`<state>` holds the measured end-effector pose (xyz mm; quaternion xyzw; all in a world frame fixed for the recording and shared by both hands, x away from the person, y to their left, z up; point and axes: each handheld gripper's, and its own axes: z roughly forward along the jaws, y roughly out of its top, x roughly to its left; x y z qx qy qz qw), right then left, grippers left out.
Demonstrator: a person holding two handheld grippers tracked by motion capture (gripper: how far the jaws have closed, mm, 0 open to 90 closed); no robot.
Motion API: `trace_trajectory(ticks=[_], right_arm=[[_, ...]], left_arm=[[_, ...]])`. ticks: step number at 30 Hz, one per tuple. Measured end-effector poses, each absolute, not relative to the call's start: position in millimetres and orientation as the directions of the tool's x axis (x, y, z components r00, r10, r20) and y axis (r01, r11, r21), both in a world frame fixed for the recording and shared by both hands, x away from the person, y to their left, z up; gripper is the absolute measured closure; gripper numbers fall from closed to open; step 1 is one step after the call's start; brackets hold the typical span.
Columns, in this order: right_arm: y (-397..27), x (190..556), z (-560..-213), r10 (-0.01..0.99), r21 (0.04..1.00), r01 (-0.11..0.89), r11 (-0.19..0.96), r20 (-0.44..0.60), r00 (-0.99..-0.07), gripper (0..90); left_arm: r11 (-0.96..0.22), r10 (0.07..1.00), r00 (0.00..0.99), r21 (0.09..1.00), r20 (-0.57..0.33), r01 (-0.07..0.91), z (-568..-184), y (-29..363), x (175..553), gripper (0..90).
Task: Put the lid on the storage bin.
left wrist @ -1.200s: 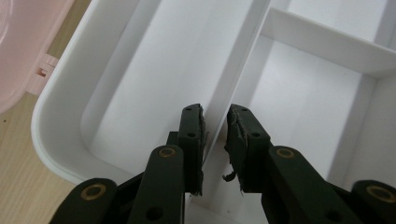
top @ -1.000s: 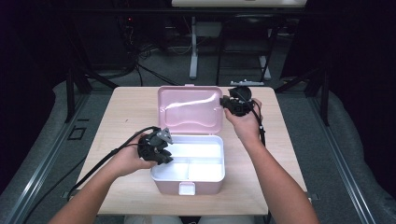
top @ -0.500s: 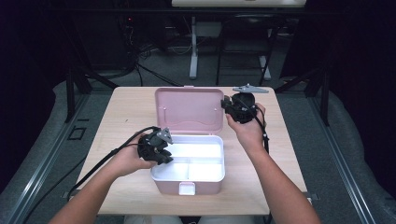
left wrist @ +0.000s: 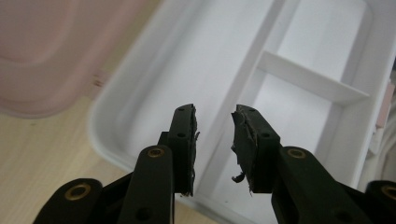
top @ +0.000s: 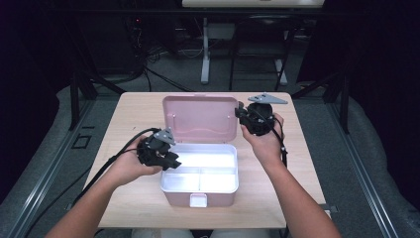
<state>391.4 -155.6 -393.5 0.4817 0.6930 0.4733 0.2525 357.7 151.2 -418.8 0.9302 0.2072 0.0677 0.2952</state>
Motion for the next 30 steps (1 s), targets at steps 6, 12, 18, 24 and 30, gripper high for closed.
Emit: trace_trajectory(ticks=[6,12,18,24,30], right_arm=[[-155.6,389.5,-394.1,0.906,0.904,0.419,0.088,0.102,-0.41,86.8],[-156.0,386.3,-393.8,0.904,0.905,0.415,0.089,0.102,-0.415,86.7],[-156.6,382.9,-394.0,0.902,0.909,0.407,0.09,0.099,-0.421,86.7],[-157.7,379.5,-394.4,0.897,0.913,0.397,0.09,0.098,-0.43,86.7],[-158.7,376.0,-394.2,0.894,0.915,0.392,0.094,0.096,-0.438,86.7]], left_arm=[[-0.632,0.54,0.841,0.676,0.034,0.379,-398.2,168.0,363.9,65.5],[-0.532,0.641,0.766,0.753,0.059,0.387,-384.8,182.0,371.5,65.6],[-0.446,0.72,0.691,0.806,0.066,0.389,-378.0,189.1,381.4,61.4],[-0.375,0.771,0.635,0.84,0.049,0.391,-380.3,186.5,394.3,60.7],[-0.348,0.787,0.614,0.862,0.056,0.367,-379.1,185.1,401.5,62.0]])
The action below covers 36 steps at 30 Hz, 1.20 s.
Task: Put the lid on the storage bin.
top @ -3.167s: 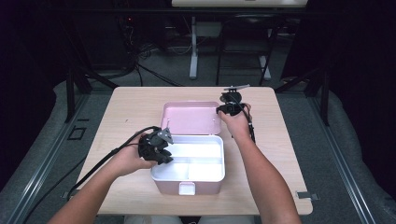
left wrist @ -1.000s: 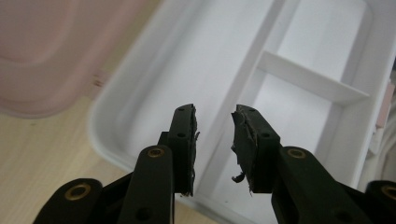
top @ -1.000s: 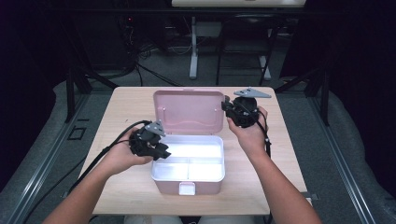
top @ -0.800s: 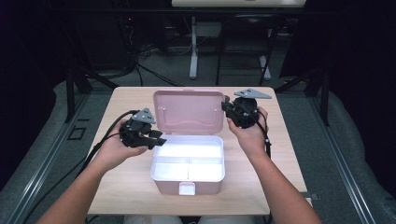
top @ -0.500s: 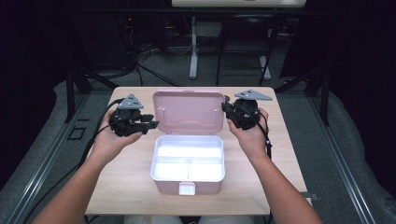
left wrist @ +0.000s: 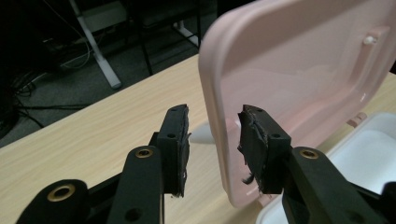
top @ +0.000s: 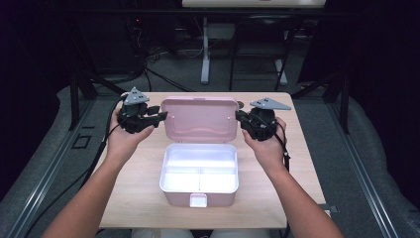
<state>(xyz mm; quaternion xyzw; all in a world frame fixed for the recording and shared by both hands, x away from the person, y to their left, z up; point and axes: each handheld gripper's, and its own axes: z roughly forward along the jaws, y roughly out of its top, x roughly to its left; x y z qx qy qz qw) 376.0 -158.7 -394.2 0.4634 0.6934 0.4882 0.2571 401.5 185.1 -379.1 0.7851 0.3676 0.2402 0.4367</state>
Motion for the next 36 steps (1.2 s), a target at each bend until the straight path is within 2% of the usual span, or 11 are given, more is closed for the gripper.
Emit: trace_trajectory(ticks=[12,36], right_arm=[[-161.3,369.8,-394.8,0.883,0.919,0.383,0.096,0.098,-0.458,86.5],[-162.1,362.9,-373.7,0.874,0.932,0.351,0.096,0.09,-0.477,82.2]], left_arm=[[-0.325,0.788,0.611,0.892,0.072,0.315,-372.1,180.2,403.0,79.1],[-0.357,0.767,0.633,0.889,0.102,0.288,-368.3,181.3,388.1,79.5]])
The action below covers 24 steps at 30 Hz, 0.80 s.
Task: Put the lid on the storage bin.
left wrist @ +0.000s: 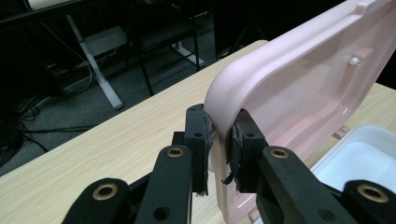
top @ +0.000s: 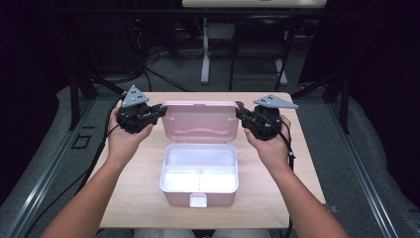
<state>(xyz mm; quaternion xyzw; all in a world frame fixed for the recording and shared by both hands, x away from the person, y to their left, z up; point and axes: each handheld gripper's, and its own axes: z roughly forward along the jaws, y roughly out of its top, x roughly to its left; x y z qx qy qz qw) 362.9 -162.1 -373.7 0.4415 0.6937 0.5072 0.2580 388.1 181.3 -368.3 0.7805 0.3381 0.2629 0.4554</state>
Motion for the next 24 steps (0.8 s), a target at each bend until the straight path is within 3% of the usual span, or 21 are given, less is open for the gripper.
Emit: trace_trajectory(ticks=[24], right_arm=[[-164.6,339.3,-374.3,0.856,0.932,0.343,0.117,0.081,-0.511,81.6]], left_arm=[[-0.381,0.745,0.654,0.888,0.129,0.259,-369.1,185.1,364.2,78.3]])
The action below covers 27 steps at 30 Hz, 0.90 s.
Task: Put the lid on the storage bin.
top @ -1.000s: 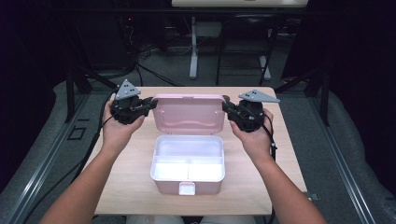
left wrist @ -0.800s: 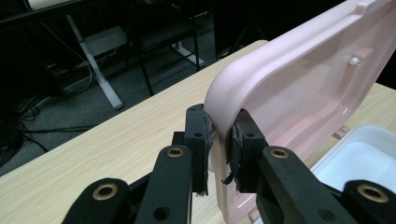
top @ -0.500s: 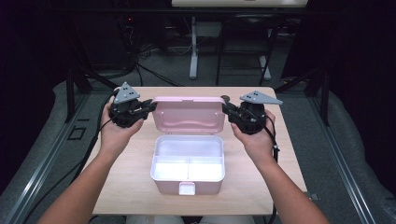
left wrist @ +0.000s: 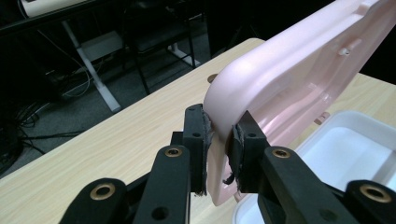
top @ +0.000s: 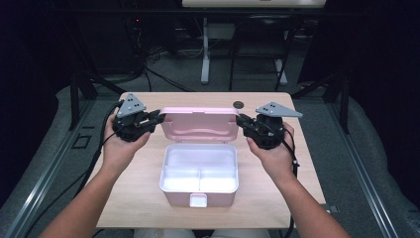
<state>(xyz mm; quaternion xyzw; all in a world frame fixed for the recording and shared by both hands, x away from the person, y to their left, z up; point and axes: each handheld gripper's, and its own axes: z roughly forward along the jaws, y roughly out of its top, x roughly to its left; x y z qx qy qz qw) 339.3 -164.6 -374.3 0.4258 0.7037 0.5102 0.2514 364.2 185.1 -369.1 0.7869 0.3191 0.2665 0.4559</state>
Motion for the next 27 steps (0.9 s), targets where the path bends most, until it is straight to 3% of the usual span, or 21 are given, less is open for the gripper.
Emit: trace_trajectory(ticks=[27], right_arm=[[-167.9,302.0,-386.7,0.826,0.927,0.342,0.154,0.069,-0.559,77.7]], left_arm=[[-0.411,0.701,0.703,0.874,0.123,0.257,-379.5,193.8,325.1,71.5]])
